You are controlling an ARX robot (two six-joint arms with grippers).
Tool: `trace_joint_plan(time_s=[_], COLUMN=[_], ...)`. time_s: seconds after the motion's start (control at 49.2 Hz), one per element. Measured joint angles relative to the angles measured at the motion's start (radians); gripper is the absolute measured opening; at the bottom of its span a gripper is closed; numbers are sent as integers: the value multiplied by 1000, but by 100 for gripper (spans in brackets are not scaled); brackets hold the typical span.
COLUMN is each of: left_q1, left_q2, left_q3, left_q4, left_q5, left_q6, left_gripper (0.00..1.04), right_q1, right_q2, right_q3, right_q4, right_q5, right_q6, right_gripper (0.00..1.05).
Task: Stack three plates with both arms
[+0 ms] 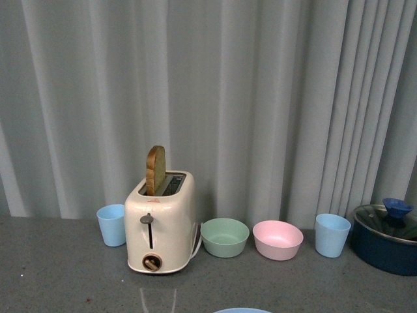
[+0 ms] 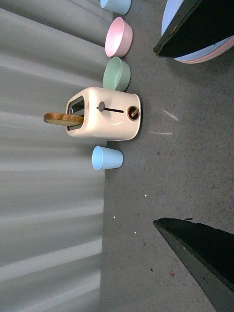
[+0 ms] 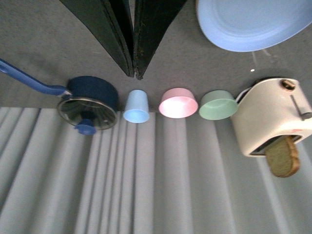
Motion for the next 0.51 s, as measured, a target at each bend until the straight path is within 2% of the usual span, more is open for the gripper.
trace_joint_plan(time_s=[0.102, 0.508], left_q1=[0, 0], left_q2=[0, 0], left_q3=[0, 0], left_q4=[0, 0], left_q5=[0, 0], left_q6=[0, 0], left_gripper=[98, 98], right_q1=[-26, -26], right_q2=[-47, -227], right_q3=[-33, -109], right_q4=[-13, -116], right_q5=[0, -7], right_q6=[0, -1], right_gripper=[3, 3])
